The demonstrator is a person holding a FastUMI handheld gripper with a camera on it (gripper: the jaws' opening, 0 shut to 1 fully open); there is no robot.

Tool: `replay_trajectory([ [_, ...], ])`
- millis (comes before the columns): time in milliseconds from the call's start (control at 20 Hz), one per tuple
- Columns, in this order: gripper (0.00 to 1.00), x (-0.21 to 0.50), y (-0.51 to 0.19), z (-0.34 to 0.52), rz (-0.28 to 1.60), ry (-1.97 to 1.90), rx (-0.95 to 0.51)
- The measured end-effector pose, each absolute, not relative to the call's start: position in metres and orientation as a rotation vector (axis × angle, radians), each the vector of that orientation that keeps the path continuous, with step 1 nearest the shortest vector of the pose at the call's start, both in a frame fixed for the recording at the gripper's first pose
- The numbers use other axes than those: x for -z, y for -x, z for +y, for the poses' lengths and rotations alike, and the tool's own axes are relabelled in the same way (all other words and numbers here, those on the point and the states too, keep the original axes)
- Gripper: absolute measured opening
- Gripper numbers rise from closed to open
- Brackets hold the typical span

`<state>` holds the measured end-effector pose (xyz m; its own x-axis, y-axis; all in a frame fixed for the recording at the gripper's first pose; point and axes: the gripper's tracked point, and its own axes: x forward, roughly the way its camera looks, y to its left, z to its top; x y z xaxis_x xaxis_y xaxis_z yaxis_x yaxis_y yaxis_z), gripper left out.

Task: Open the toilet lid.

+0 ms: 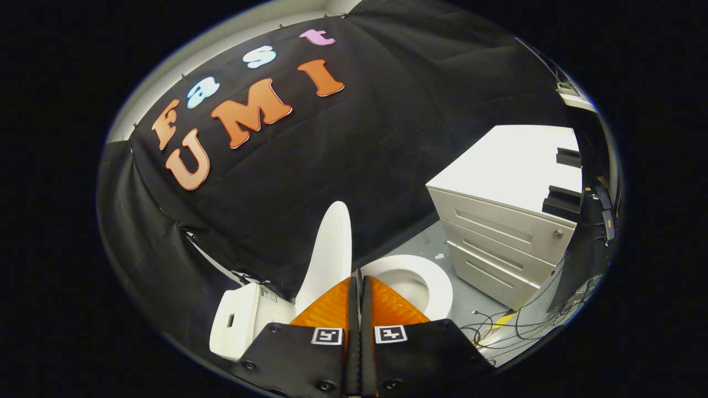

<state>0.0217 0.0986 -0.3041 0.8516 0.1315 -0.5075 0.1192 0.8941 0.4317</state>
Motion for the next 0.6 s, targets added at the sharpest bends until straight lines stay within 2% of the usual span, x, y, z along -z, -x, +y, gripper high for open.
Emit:
replay_trajectory([
  [600,0.08,0.262,-0.018,0.152,0.514,-0.331,-0.049],
])
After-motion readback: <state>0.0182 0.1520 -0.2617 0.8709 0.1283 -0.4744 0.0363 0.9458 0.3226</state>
